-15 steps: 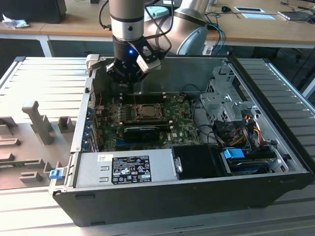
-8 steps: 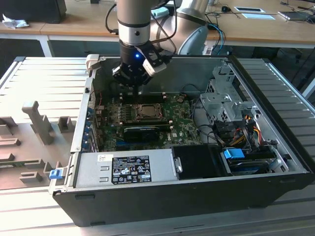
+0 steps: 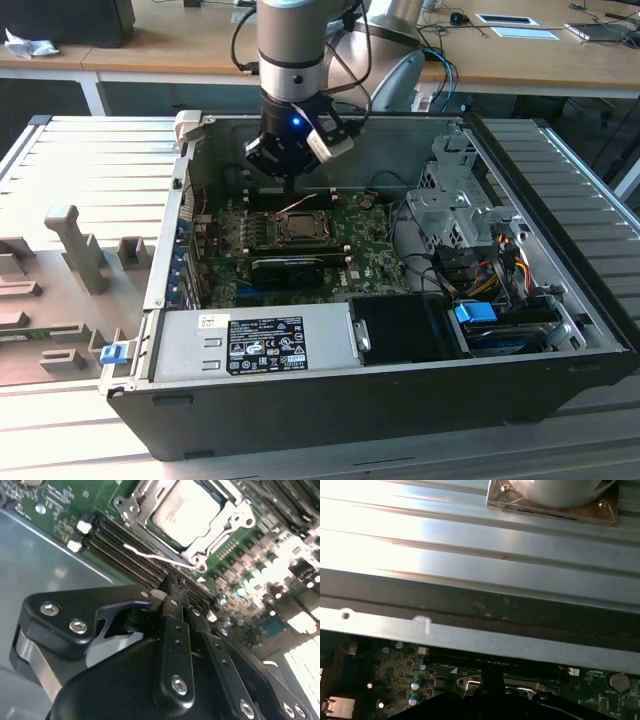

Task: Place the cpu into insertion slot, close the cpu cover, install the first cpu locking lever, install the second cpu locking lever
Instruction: 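Install the first cpu locking lever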

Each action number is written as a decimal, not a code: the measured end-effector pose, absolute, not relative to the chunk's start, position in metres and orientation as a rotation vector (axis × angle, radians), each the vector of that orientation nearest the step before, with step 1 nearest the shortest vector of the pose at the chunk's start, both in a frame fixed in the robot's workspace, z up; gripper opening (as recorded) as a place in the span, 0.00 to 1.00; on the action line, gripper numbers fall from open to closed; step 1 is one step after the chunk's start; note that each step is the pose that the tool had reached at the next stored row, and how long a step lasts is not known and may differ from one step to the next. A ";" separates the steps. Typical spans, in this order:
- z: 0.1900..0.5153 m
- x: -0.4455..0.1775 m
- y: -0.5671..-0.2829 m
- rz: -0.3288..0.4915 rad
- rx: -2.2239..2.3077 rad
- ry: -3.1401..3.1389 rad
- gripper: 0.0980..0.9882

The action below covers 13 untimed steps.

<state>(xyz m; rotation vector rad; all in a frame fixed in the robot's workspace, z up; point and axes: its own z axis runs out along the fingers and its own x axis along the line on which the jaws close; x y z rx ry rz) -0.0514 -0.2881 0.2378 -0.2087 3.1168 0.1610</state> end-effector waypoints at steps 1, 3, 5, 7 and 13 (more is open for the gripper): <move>0.235 -0.048 -0.288 0.161 -0.209 3.117 0.01; 0.232 -0.043 -0.287 0.161 -0.209 3.117 0.01; 0.230 -0.040 -0.285 0.161 -0.209 3.117 0.01; 0.230 -0.037 -0.284 0.161 -0.209 3.117 0.01; 0.227 -0.030 -0.283 0.158 -0.209 3.117 0.01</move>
